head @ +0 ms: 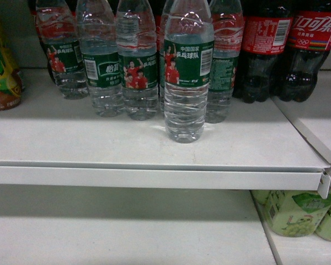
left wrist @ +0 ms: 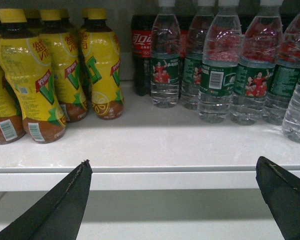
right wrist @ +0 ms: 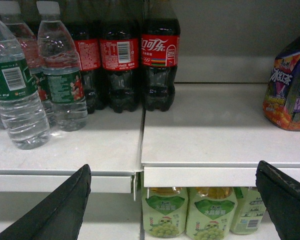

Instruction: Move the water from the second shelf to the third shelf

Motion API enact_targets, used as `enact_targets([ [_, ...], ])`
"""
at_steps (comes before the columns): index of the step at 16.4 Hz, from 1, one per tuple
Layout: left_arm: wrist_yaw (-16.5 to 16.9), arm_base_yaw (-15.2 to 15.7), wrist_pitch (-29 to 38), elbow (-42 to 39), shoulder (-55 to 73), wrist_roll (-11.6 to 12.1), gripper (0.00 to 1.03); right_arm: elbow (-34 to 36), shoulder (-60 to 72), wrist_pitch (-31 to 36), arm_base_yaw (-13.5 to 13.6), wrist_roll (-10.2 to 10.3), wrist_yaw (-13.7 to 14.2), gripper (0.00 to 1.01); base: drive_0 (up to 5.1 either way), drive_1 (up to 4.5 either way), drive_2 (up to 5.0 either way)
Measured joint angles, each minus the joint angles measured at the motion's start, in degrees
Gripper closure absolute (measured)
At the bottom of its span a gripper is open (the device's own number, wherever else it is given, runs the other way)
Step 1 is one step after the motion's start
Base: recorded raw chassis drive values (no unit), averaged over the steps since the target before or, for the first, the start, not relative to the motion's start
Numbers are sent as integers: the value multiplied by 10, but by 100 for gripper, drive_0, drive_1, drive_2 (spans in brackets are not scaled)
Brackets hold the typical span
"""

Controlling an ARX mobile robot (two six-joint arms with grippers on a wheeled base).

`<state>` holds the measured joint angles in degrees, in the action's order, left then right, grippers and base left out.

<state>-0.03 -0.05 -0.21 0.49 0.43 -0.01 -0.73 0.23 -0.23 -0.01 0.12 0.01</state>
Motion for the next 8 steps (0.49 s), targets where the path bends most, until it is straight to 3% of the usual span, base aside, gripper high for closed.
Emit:
enact_targets([
  [8,0,0,0,0,0,0,5,0,0,0,0,0,0,3,0,0,0],
])
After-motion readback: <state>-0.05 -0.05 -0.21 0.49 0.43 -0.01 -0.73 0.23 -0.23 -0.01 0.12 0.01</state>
